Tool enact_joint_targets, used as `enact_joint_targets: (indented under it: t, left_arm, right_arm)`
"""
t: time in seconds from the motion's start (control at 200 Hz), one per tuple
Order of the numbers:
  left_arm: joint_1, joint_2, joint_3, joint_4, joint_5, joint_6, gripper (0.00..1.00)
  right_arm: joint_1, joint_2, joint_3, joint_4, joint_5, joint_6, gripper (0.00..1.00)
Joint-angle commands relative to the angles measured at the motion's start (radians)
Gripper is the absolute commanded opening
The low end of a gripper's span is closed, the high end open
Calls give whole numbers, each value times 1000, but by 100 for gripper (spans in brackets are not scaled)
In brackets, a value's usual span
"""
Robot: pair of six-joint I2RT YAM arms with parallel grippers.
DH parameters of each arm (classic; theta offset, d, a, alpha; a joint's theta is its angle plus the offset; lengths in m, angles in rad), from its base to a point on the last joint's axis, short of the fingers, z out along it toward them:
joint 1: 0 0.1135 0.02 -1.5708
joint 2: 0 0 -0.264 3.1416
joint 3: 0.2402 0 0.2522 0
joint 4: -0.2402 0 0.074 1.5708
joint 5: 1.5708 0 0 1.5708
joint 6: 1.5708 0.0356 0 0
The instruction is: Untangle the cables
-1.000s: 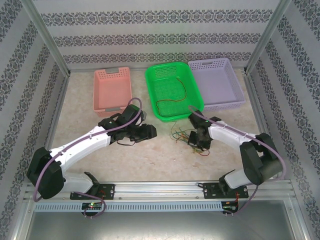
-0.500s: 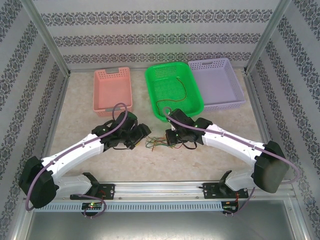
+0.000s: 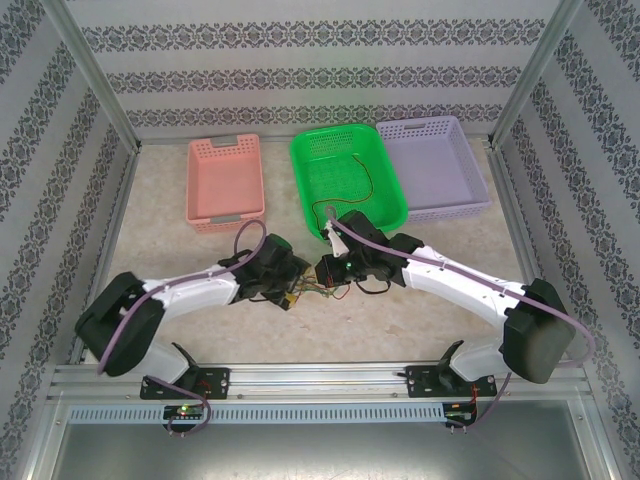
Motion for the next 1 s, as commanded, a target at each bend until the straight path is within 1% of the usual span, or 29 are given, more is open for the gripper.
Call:
enact_joint_targets:
  t: [0.0,0.025,0.07,0.095,0.135,0.15,0.17,0.195,0.265,0.355,0.47,0.545,0.649,0.679,0.734,0.789,0.834,0.874,0.929,0.964,0.994]
  left_arm:
    - [-24,77,84,-38,-25,-30,68]
    - [-25,90,97,-75,-31,-24,64]
    - [-24,99,94,-107,-51,-24,51]
    - [-24,94,85,-123,-71,-29,40]
    - [-22,72,68,-166,-118,-41,17]
    - [-22,57,59,-184,-137,-42,11]
    - [-20,41,50,-209,-164,-44,4]
    - [-15,10,37,-237,-195,-41,0]
    - [5,-79,8,-328,-262,-20,0]
    - [37,-194,-20,-441,-324,14,0]
    - [71,-308,-58,-551,-374,48,0]
    - [86,-367,-84,-604,-392,50,0]
    - [97,-418,-120,-619,-403,38,0]
    - [100,-426,-129,-606,-402,39,3]
    - [103,-429,-142,-578,-398,48,8]
    - [106,-424,-149,-558,-392,62,9]
    - [108,-418,-144,-574,-396,71,9]
    - [108,-416,-136,-591,-405,79,14]
    - [110,-419,-136,-594,-416,95,26]
    - [110,-424,-138,-594,-422,105,29]
    - [112,-430,-137,-594,-427,114,29]
  right_arm:
    - [-19,-44,-17,33,-66,12,0]
    - [-25,-53,-21,32,-66,12,0]
    - [-42,-70,-27,30,-69,10,0]
    - [-55,-80,-31,25,-71,7,0]
    - [-78,-101,-34,15,-71,1,0]
    - [-88,-110,-36,11,-72,-2,0]
    - [-104,-122,-38,5,-72,-4,0]
    - [-124,-138,-39,-6,-69,-10,0]
    - [-193,-177,-41,-51,-60,-23,0]
    - [-283,-218,-47,-109,-38,-38,0]
    - [-381,-250,-72,-129,-45,-34,0]
    - [-411,-253,-81,-131,-44,-33,0]
    - [-419,-211,-90,-101,-94,-25,0]
    - [-412,-192,-84,-99,-105,-21,0]
    - [-386,-159,-77,-97,-99,-20,0]
    - [-358,-135,-71,-85,-89,-16,0]
    - [-337,-115,-64,-86,-75,-9,0]
    - [-323,-95,-57,-94,-60,-3,0]
    - [-307,-76,-54,-99,-43,12,0]
    - [-300,-71,-57,-94,-36,21,0]
    - [-293,-67,-60,-88,-31,30,0]
